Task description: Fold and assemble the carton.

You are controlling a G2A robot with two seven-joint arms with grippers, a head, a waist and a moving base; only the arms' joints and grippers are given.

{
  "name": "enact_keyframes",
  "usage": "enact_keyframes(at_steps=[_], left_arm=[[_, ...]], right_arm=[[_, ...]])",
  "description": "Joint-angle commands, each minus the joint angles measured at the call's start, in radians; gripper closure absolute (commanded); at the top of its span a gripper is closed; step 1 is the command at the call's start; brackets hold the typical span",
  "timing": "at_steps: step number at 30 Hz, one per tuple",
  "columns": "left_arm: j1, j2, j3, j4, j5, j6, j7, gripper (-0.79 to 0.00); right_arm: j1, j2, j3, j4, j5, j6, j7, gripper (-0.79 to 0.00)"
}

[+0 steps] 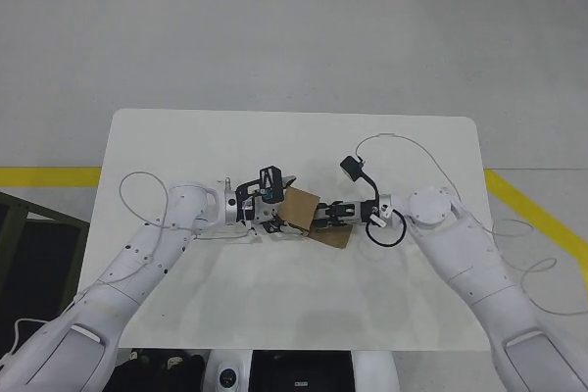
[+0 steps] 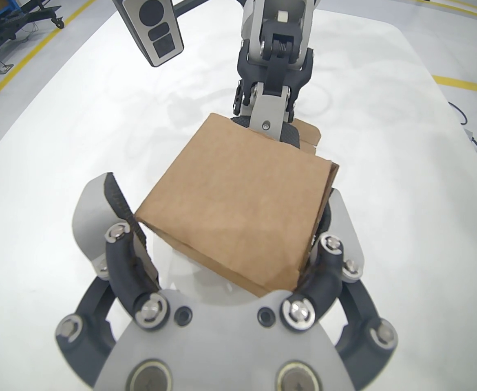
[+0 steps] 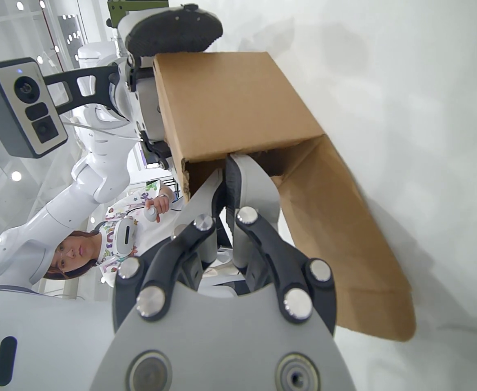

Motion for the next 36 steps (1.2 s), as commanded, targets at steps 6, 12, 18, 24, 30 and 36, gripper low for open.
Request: enact_keyframes(at_steps=[6,12,18,24,30,36], left_arm=[[0.001,-0.001,-0.005,-0.001,0.001,-0.009,-0.003,-0.785],[0.004,-0.002,-0.012,0.001,-0.002,-0.013,-0.007,-0.785],[0.007,-0.003,-0.017,0.002,-0.005,-0.016,-0.01,-0.785],[0.01,-0.004,-0.022,0.002,-0.008,-0.018,-0.014,-0.785],[0.016,-0.005,-0.026,-0.005,-0.006,-0.017,-0.014,-0.785],[0.027,-0.004,-0.031,-0.015,-0.006,-0.015,-0.014,-0.785]], right_arm=[[0.02,-0.019,-0.027,0.04,0.023,-0.02,-0.002,0.0],[0.026,-0.028,-0.031,0.071,0.047,-0.041,0.005,0.0],[0.011,-0.013,0.014,0.069,0.083,-0.044,0.065,0.0],[-0.027,0.026,0.086,0.0,-0.001,-0.001,0.072,0.0],[-0.112,0.075,0.203,-0.136,-0.031,0.052,0.114,-0.089],[-0.231,0.121,0.316,-0.253,-0.099,0.132,0.121,-0.249]])
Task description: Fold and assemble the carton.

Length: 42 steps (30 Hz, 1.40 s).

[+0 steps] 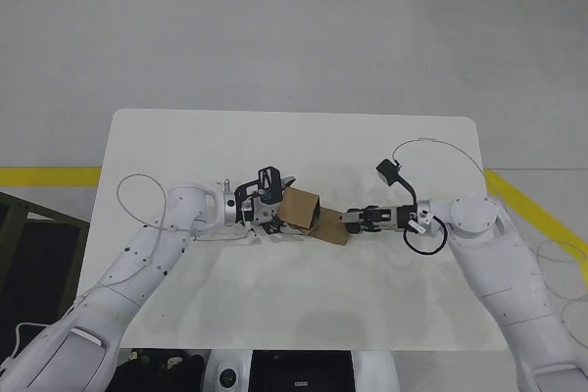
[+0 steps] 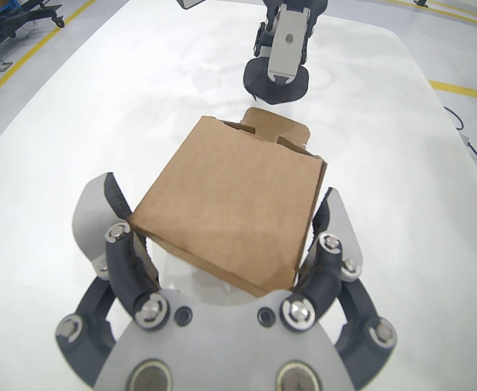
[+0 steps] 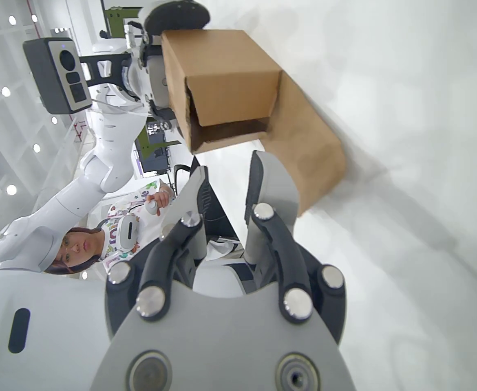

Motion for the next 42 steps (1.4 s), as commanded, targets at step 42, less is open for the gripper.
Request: enact_keyframes(at_steps=[42], left_arm=[[0.021,0.0,-0.032,-0.026,0.01,-0.014,-0.006,-0.785]], right_arm=[[0.052,-0.02,-0.12,0.02,0.056,-0.024,-0.05,-0.354]])
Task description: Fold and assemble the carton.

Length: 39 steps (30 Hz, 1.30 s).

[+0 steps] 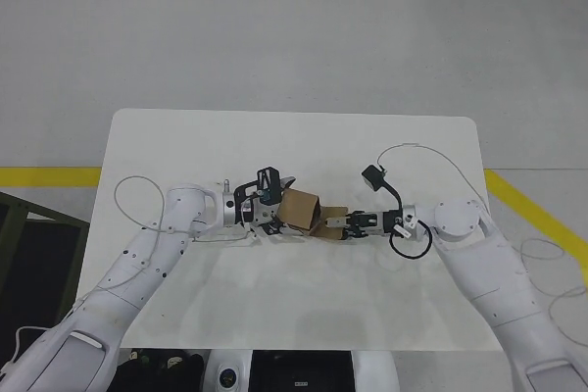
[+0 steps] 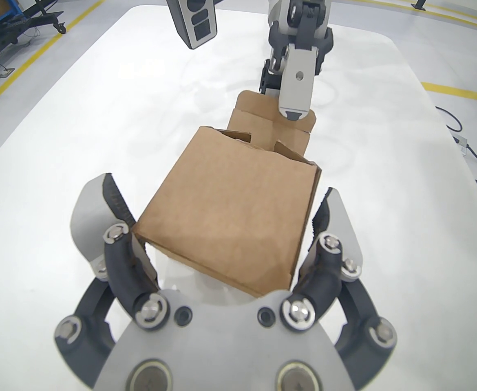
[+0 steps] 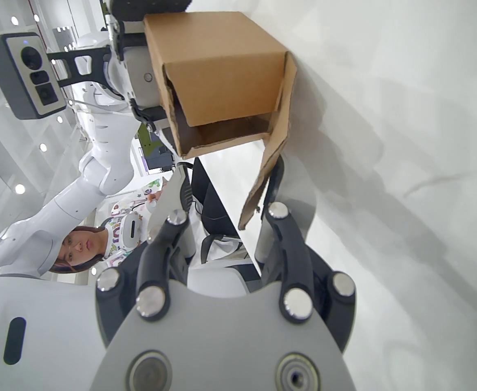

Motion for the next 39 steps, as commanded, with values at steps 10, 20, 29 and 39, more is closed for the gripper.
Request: enact_keyframes(at_steps=[10,20,29,39], left_arm=[[0.0,-0.002,-0.002,0.004,0.001,-0.005,-0.008,-0.785],[0.003,-0.002,-0.002,-0.005,0.007,-0.009,-0.016,-0.785],[0.003,-0.003,-0.003,-0.007,0.009,-0.011,-0.024,-0.785],[0.002,-0.005,-0.002,-0.008,0.009,-0.016,-0.032,-0.785]], right_arm=[[0.034,-0.009,-0.027,-0.035,0.025,-0.003,0.0,-0.366],[0.063,-0.028,-0.061,0.034,0.119,-0.048,0.012,-0.336],[0.101,-0.048,-0.102,0.115,0.152,-0.08,0.016,-0.283],[0.126,-0.057,-0.12,0.167,0.138,-0.081,0.016,-0.228]])
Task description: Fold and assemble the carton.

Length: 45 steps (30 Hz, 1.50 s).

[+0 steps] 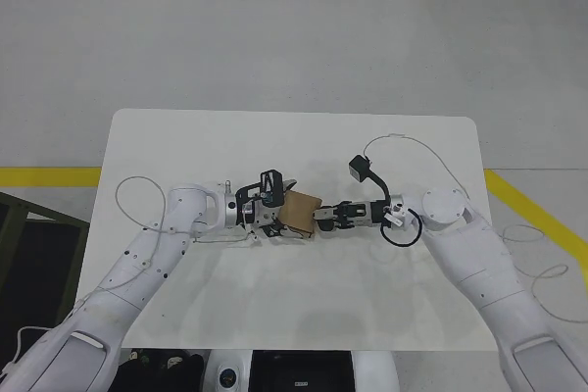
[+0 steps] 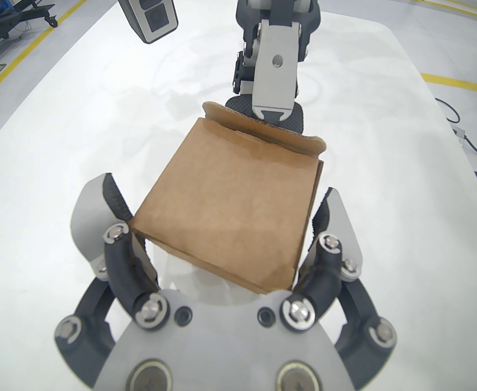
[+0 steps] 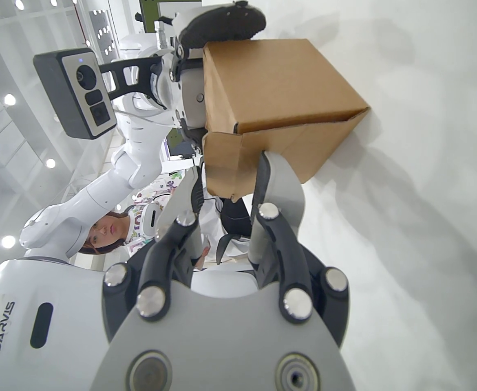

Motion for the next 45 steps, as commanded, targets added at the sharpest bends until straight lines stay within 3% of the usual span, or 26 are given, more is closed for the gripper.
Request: enact_keyframes(at_steps=[1,29,45], left_arm=[[-0.001,0.0,0.0,0.0,0.0,-0.001,-0.001,-0.785],[0.007,0.001,-0.014,-0.005,0.002,-0.005,-0.005,-0.785],[0.024,0.009,-0.037,-0.02,0.002,-0.009,-0.01,-0.785]], right_arm=[[0.003,0.0,-0.001,0.004,-0.01,0.003,-0.001,-0.225],[-0.01,0.018,0.029,-0.061,-0.121,0.058,-0.014,-0.197],[-0.003,0.02,0.016,-0.103,-0.191,0.107,-0.04,-0.142]])
